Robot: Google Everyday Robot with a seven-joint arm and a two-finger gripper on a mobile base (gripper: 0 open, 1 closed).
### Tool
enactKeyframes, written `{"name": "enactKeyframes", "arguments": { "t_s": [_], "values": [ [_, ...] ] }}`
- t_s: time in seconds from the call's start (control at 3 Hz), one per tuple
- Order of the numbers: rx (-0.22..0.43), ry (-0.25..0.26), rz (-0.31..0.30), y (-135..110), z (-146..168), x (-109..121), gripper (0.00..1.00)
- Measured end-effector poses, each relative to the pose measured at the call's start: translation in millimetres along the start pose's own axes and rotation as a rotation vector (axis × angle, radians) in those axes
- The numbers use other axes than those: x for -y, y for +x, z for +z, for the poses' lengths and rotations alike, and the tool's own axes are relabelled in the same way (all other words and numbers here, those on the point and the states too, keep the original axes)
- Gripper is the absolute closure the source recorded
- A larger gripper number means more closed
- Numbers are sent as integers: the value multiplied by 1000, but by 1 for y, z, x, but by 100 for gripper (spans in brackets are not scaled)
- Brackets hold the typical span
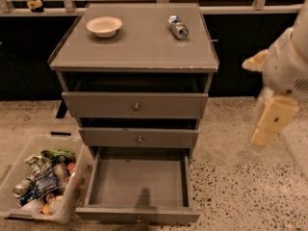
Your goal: Close bottom drawer
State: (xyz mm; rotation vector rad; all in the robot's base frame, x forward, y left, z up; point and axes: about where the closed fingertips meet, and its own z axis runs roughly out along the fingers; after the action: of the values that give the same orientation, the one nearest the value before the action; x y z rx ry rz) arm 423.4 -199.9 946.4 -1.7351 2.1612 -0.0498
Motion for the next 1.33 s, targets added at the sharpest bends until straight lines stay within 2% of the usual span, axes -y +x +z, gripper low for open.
{"name": "enactKeyframes", "arguments": {
  "t_s": [0.33, 0.67, 1.0, 1.33],
  "values": [
    [115, -52, -1, 0, 63, -38, 0],
    [200, -130, 26, 5, 150, -77, 0],
    [251, -268, 80, 29, 253, -136, 0],
    [333, -407, 143, 56, 324, -196, 0]
  ]
}}
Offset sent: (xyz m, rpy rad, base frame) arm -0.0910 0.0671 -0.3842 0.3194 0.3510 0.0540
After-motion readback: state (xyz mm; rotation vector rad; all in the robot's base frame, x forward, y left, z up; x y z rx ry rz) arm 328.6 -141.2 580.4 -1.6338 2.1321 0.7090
